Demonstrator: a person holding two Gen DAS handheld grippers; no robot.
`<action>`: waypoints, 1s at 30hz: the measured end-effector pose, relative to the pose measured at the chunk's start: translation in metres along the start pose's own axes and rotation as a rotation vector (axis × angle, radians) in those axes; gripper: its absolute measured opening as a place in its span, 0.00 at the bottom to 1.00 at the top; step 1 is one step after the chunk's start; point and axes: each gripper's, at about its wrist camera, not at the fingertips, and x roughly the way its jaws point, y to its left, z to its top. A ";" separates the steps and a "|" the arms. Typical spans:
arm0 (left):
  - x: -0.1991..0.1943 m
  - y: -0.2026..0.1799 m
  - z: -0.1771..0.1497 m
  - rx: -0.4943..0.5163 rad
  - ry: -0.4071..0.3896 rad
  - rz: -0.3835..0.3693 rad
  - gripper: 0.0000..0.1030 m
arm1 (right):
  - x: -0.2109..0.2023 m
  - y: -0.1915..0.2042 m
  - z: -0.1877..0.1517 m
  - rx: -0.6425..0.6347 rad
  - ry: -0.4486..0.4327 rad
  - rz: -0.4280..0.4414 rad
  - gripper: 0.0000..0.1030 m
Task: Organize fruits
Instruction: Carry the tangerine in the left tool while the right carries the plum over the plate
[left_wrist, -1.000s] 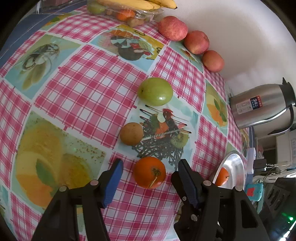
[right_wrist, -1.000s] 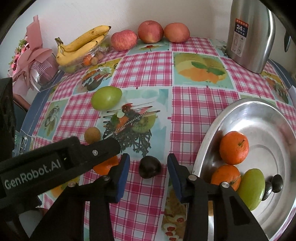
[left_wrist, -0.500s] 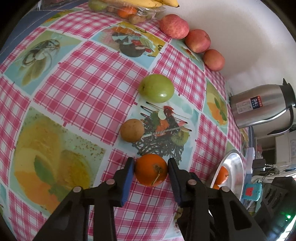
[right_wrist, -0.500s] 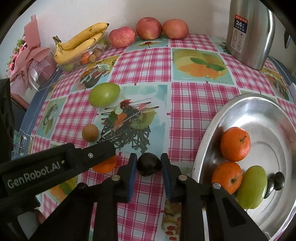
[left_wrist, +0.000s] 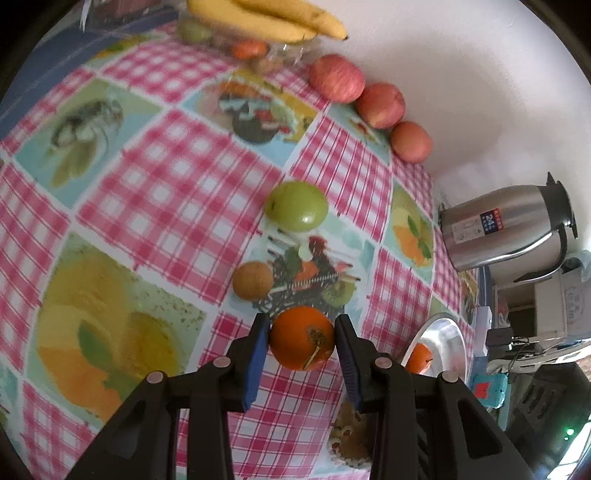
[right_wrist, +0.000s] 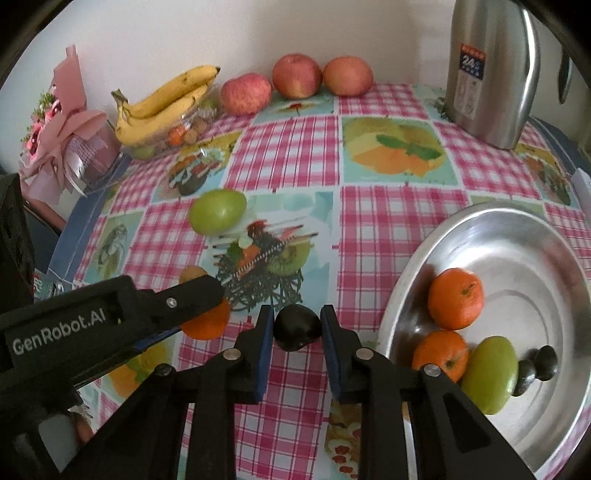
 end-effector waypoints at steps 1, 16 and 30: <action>-0.003 -0.002 0.001 0.005 -0.010 -0.002 0.38 | -0.005 0.000 0.002 0.004 -0.012 -0.003 0.26; -0.035 -0.017 0.004 0.029 -0.090 -0.010 0.38 | -0.040 -0.013 0.006 0.033 -0.064 -0.069 0.26; -0.032 -0.049 -0.008 0.121 -0.078 -0.014 0.38 | -0.057 -0.055 0.007 0.125 -0.093 -0.165 0.26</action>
